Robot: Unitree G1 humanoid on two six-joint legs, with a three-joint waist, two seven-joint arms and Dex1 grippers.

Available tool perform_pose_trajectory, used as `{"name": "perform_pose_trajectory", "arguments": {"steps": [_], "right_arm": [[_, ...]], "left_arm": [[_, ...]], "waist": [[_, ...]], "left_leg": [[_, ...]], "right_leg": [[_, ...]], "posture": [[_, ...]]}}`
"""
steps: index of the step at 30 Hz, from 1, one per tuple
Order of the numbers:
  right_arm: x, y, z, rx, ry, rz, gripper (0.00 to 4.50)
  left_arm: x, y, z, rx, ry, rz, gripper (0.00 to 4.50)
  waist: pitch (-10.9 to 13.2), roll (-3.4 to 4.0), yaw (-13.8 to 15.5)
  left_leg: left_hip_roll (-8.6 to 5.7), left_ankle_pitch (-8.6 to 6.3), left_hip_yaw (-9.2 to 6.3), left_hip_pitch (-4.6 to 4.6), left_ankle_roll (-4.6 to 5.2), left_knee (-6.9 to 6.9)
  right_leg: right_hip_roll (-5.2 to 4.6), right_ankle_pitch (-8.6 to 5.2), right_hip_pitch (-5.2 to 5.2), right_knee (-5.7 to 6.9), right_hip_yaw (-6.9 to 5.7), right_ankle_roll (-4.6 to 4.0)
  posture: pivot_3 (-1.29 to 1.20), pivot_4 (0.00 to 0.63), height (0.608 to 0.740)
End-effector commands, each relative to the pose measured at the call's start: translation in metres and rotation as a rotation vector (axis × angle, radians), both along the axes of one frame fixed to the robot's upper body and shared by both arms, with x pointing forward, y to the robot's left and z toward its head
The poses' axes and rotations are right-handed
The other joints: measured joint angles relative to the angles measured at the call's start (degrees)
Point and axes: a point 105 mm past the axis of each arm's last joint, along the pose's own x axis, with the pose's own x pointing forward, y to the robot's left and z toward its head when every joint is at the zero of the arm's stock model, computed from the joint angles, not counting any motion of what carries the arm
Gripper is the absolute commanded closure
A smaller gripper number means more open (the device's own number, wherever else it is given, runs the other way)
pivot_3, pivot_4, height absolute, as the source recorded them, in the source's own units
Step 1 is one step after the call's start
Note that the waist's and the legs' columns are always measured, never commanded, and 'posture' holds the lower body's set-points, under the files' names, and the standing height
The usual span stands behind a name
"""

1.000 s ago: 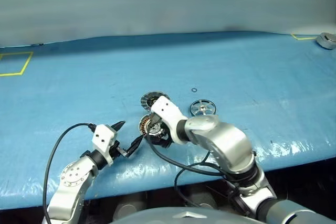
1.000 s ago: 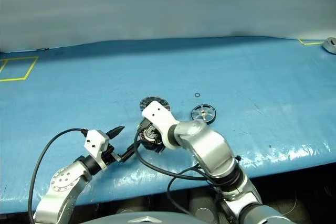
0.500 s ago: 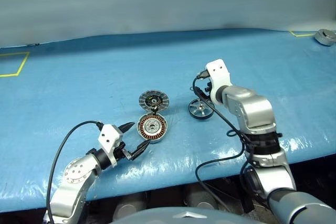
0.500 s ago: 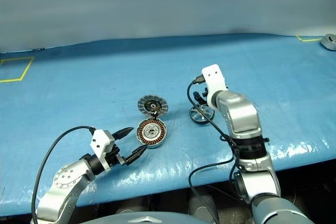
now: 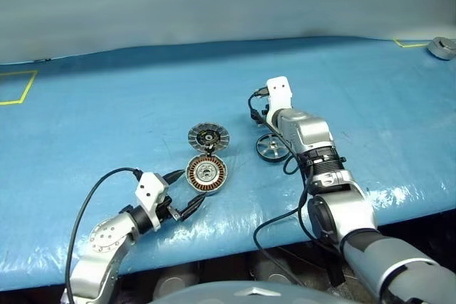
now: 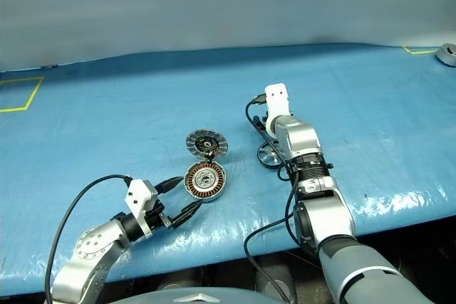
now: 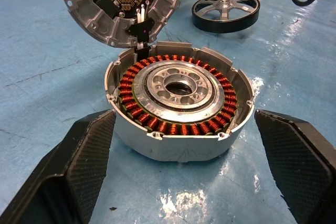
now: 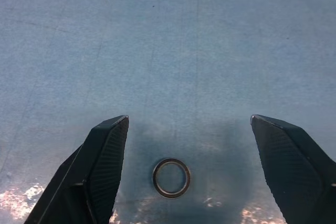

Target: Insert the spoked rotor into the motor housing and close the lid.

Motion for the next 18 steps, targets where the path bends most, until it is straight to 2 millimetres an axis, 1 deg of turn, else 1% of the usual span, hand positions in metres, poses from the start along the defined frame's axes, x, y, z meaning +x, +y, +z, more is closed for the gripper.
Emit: {"name": "perform_pose_trajectory", "arguments": {"steps": [1, 6, 7, 9, 13, 17, 18], "right_arm": [[0.000, 0.007, 0.003, 0.001, -0.018, 0.015, 0.59], [-0.009, 0.003, -0.015, -0.024, 0.038, 0.000, 0.59], [-0.011, 0.002, -0.017, -0.029, 0.045, -0.004, 0.77], [-0.015, 0.001, -0.021, -0.045, 0.064, 0.001, 1.20], [-0.021, -0.001, -0.029, -0.053, 0.095, -0.004, 2.48], [-0.024, -0.002, -0.029, -0.055, 0.101, -0.006, 3.76], [-0.025, -0.001, -0.028, -0.050, 0.103, -0.005, 3.85]], "left_arm": [[0.000, -0.003, 0.010, -0.006, -0.041, -0.007, 0.00], [0.001, -0.003, 0.010, -0.002, -0.046, -0.007, 0.00], [0.001, -0.003, 0.010, -0.002, -0.047, -0.007, 0.00], [0.001, -0.002, 0.010, 0.000, -0.050, -0.006, 0.00], [0.002, -0.001, 0.009, 0.005, -0.052, -0.006, 0.00], [0.003, 0.000, 0.008, 0.007, -0.054, -0.005, 0.00], [0.004, 0.000, 0.008, 0.007, -0.054, -0.005, 0.00]], "waist": [[0.0, 0.02, 0.0], [0.0, 0.03, 0.0], [0.0, 0.03, 0.0], [0.0, 0.03, 0.0], [0.0, 0.03, 0.0], [0.0, 0.02, 0.1], [0.0, 0.02, 0.1]], "left_leg": [[0.00, 0.00, 0.00, 0.00, 0.00, 0.00], [0.00, 0.00, -0.02, 0.00, 0.00, 0.01], [-0.01, 0.00, 0.01, 0.01, 0.00, 0.02], [0.00, 0.00, -0.02, 0.02, 0.00, 0.05], [-0.01, 0.00, -0.03, 0.04, 0.00, 0.07], [-0.02, 0.01, -0.03, 0.07, 0.00, 0.10], [-0.02, 0.01, -0.04, 0.07, 0.00, 0.11]], "right_leg": [[0.00, 0.00, 0.00, 0.01, 0.00, 0.00], [0.01, 0.00, 0.01, 0.02, -0.01, 0.00], [0.00, 0.01, 0.01, 0.02, 0.01, 0.01], [0.01, 0.01, 0.03, 0.02, 0.00, 0.01], [0.01, 0.01, 0.07, 0.04, -0.01, 0.01], [0.01, 0.02, 0.12, 0.04, -0.02, 0.03], [0.01, 0.02, 0.12, 0.04, -0.02, 0.03]], "posture": [[0.00, 0.150, 0.740], [0.00, 0.150, 0.740], [0.00, 0.150, 0.740], [0.00, 0.150, 0.740], [0.00, 0.150, 0.740], [0.00, 0.150, 0.740], [0.00, 0.150, 0.740]]}}
